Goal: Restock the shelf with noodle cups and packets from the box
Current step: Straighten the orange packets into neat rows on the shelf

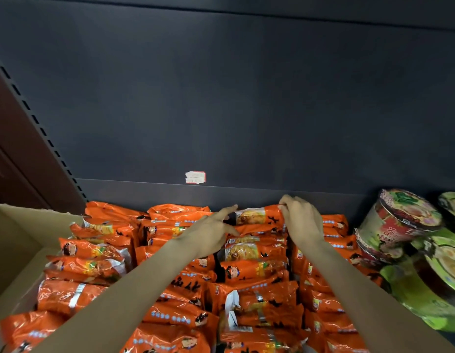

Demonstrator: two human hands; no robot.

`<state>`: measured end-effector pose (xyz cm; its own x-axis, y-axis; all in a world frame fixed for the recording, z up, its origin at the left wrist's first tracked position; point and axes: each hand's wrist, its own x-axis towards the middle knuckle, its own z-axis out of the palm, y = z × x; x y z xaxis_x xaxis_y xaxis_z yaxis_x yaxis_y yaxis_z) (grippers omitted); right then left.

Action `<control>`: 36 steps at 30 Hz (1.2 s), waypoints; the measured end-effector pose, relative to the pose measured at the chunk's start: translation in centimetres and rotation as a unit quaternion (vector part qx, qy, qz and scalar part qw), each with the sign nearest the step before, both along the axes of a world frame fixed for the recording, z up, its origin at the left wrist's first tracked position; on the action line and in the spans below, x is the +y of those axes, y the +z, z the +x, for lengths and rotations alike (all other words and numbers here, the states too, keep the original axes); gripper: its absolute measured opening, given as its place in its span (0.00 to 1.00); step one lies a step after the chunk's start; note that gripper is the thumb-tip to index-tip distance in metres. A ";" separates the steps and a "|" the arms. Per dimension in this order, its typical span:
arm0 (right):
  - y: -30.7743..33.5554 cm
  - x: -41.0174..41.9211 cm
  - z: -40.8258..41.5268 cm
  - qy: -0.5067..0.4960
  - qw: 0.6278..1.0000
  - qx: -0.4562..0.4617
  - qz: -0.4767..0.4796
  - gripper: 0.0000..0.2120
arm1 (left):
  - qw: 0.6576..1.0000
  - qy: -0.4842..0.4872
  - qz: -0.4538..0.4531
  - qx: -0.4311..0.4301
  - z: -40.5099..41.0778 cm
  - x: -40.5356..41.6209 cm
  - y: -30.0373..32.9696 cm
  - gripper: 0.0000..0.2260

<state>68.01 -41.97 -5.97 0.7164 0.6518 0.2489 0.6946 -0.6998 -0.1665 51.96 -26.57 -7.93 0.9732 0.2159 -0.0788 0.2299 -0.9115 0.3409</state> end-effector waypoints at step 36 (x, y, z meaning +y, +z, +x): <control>-2.8 0.3 0.6 0.072 0.970 0.207 0.103 0.14 | 0.985 0.088 0.023 -0.148 4.0 0.4 1.5 0.10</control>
<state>68.61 -41.67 -8.78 0.6877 0.7197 0.0957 0.6271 -0.5223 -0.5778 55.96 -26.16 -6.39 0.8995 0.3796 0.2163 0.2819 -0.8824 0.3766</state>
